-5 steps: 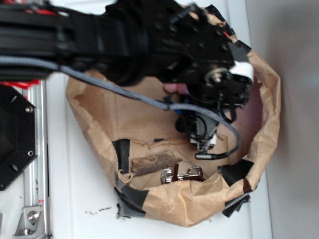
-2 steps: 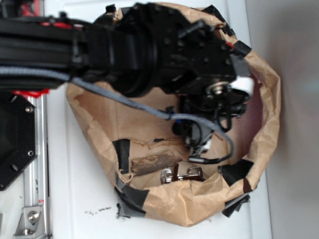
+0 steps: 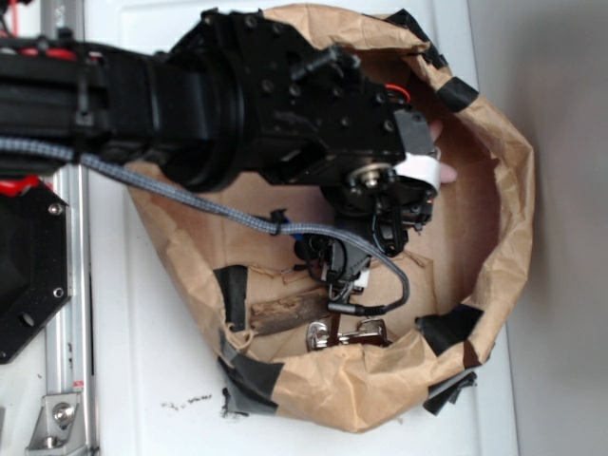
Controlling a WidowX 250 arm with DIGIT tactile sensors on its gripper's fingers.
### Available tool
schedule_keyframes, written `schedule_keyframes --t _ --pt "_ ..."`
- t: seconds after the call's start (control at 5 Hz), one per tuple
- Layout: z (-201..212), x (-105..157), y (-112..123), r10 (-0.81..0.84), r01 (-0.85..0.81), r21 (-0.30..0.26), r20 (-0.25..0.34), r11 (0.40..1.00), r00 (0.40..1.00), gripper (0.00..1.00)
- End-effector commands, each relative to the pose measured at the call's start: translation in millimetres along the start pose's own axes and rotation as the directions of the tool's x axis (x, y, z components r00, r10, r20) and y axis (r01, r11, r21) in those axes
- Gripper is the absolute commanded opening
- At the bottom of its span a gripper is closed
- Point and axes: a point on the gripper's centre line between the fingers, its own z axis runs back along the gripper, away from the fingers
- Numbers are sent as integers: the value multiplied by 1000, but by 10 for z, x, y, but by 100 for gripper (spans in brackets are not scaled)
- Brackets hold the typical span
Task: Grab the black box.
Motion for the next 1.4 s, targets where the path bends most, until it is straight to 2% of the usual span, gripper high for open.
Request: schedule_keyframes --t 0.0,0.2,0.4,0.6,0.8,1.0,1.2 --pt "-456 47 -25 148 -152 -14 -176 988 973 100" --pt "-639 44 -98 145 -147 10 -248 989 958 100" --pt "-587 -6 -144 138 -132 38 -233 990 963 100" --pt "-379 -46 -204 117 -113 35 -180 993 977 0" --pt "4 -95 -372 57 -61 -37 -91 997 994 0" --pt "449 -99 -487 32 -31 -68 7 997 999 0" --pt "756 -32 -389 70 -65 -69 68 995 995 0"
